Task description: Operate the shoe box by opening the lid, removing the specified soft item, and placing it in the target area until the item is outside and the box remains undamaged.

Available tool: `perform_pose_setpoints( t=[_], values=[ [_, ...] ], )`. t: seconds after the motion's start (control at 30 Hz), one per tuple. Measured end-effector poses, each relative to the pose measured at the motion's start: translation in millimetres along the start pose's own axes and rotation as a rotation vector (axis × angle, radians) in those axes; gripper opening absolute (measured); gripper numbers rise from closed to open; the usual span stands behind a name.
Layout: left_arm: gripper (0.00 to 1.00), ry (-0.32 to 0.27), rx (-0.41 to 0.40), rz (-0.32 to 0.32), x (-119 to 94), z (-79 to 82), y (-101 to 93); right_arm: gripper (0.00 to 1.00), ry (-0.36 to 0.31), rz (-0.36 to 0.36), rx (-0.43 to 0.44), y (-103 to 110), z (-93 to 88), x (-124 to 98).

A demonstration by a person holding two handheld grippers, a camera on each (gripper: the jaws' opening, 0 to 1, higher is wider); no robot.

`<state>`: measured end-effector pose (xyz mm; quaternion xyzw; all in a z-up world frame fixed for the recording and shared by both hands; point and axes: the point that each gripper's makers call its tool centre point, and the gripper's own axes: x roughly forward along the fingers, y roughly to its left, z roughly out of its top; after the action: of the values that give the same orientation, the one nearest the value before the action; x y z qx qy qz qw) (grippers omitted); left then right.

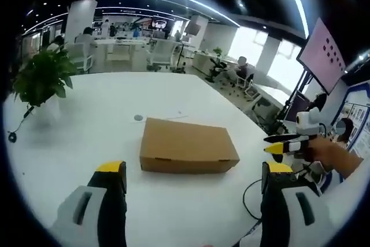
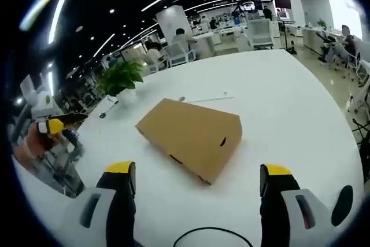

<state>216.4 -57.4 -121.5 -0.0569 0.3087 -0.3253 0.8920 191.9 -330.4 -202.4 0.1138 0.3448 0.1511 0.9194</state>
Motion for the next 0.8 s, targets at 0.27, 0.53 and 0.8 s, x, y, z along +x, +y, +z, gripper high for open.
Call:
perform_pose_setpoints(
  t=[0.27,0.53,0.8],
  values=[
    [0.99,-0.008,0.012,-0.002,-2,3.2,-1.6,0.9,0.004,0.013,0.006,-1,9.5,12],
    [0.99,-0.001,0.007,0.001,-4,-1.9,-2.3,0.9,0.013,0.012,0.031,-6,7.1,18],
    [0.99,0.009,0.001,0.003,-3,-3.3,-0.6,0.89,0.005,0.034,0.104,-9,1.1,30]
  ],
)
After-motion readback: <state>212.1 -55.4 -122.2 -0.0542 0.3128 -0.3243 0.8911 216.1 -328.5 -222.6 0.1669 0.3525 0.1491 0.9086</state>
